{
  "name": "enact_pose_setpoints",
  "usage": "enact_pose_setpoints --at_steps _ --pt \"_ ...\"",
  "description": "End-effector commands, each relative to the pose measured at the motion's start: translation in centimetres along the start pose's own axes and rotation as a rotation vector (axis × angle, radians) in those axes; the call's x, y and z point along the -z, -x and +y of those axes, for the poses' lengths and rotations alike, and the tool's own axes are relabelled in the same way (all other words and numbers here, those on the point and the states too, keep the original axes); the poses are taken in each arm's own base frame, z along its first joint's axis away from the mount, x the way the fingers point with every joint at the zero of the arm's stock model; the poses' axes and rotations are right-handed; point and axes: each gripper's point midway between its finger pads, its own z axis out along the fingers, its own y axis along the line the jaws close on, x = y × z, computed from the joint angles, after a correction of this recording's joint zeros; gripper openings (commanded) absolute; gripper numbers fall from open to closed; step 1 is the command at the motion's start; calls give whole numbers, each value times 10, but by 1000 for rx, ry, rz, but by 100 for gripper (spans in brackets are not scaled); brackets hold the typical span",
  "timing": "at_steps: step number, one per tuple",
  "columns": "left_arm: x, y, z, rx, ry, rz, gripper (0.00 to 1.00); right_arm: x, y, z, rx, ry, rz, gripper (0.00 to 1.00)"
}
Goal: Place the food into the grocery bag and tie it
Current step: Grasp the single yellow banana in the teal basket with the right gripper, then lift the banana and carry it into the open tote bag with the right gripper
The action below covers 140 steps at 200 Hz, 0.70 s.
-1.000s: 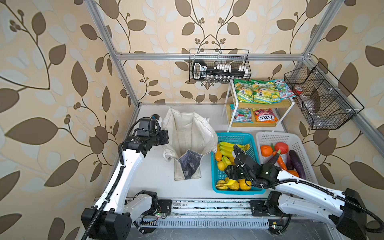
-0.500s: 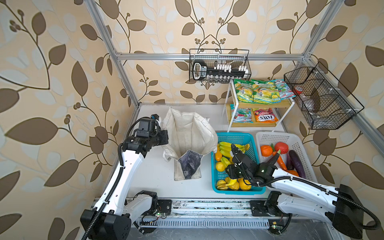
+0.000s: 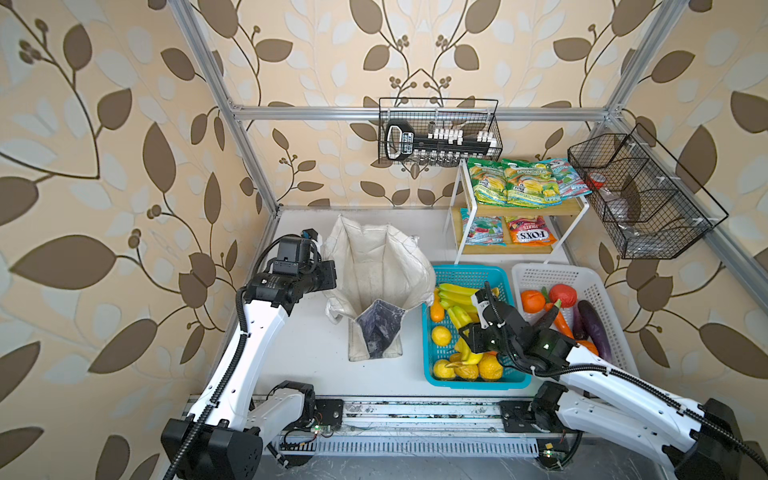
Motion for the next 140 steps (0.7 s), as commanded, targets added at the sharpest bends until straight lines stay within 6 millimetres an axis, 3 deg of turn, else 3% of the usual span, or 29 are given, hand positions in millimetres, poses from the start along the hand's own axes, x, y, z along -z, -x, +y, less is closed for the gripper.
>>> enact_pose_setpoints --at_steps 1,55,85,117,140 --pt "4 6 2 -17 5 -38 0 8 7 2 14 52 13 31" --pt "-1 3 0 -13 -12 -13 0 35 44 10 -31 172 -35 30" --pt "0 3 -1 -17 -14 -20 0 56 64 26 -59 298 -64 30" --pt "1 3 -1 -16 -14 -16 0 102 109 45 -5 295 -202 29" --pt "2 4 -2 -19 -19 -29 0 116 141 63 43 270 -272 28"
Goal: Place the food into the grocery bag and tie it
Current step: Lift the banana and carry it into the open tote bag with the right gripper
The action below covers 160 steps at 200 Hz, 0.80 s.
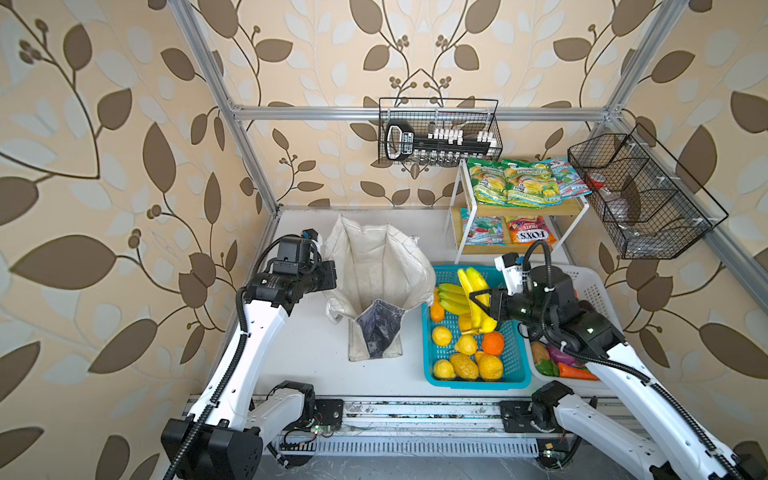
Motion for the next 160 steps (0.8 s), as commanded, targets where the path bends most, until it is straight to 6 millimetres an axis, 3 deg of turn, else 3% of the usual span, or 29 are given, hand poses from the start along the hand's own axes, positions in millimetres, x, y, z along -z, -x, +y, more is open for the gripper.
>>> enact_pose_setpoints --at_steps 1,23,71,119,160 --pt "3 5 -1 -19 -17 -31 0 6 30 23 77 2 -55 28" --pt "5 5 -2 -20 -21 -37 0 -14 50 50 141 12 -62 29" --pt "5 5 -5 -22 -38 -43 0 -83 81 111 234 56 -70 27" --pt "10 7 -11 -32 -67 -61 0 -163 84 143 201 146 22 26" --pt "14 9 -24 -44 -142 -81 0 -221 62 161 217 172 107 25"
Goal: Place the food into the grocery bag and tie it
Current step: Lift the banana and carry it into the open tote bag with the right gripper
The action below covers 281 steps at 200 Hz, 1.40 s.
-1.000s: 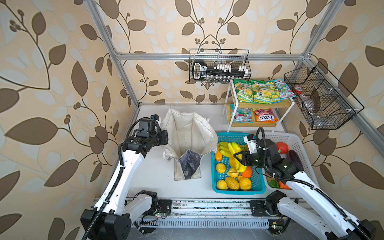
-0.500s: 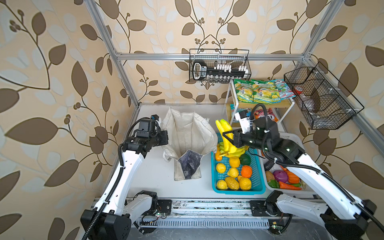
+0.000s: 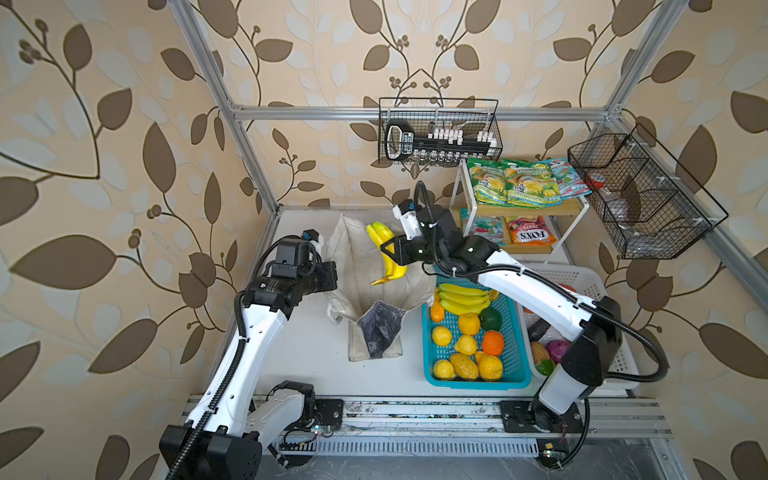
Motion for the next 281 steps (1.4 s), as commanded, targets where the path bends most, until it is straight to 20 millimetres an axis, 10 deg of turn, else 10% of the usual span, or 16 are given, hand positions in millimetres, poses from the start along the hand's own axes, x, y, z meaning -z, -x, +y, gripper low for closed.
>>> enact_pose_setpoints --at_steps 1,70,212,281 --pt "8 10 -14 -36 -81 -58 0 -21 -1 21 14 61 19 25" --pt "14 14 -20 -28 -111 -85 0 -79 -38 3 51 -36 85 23" --pt "10 20 -29 22 -221 -74 0 -118 -133 -27 96 -119 275 22" --pt "22 21 -47 -16 -322 -101 0 -136 -138 -43 88 -242 274 21"
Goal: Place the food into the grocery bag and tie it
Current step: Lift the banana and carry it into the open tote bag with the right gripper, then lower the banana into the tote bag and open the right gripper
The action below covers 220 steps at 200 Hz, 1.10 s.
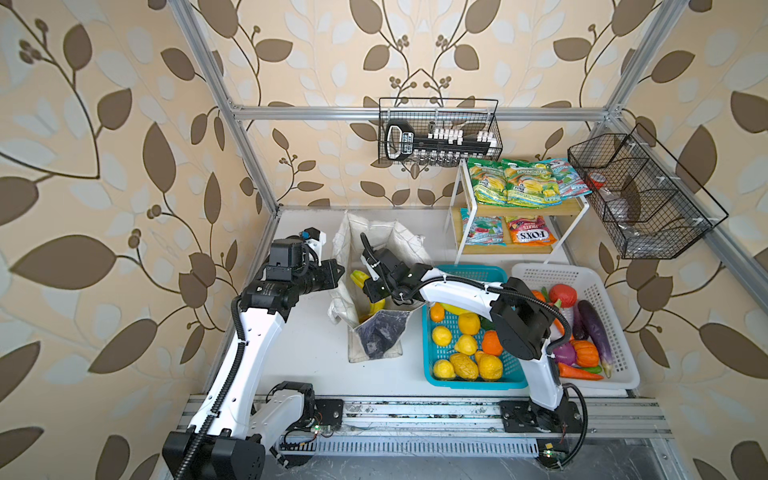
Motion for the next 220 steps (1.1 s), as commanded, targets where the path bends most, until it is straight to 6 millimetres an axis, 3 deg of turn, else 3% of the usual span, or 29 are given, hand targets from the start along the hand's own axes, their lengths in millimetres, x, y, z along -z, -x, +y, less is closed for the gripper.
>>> enact_pose_setpoints --at_steps 1,53,101,167,220 --pt "12 15 -23 -71 -99 -75 0 -5 8 -2 -26 -50 2 21" --pt "18 14 -30 -96 -124 -88 0 -26 -19 -12 -80 -83 60 21" --pt "14 14 -4 -41 15 -85 0 -40 -30 -30 -99 -129 96 23" --pt "18 16 -9 -45 -16 -106 0 -61 -50 -38 -134 -121 156 26" --pt "17 15 -5 -48 5 -98 0 -52 -36 -39 -153 -111 119 48"
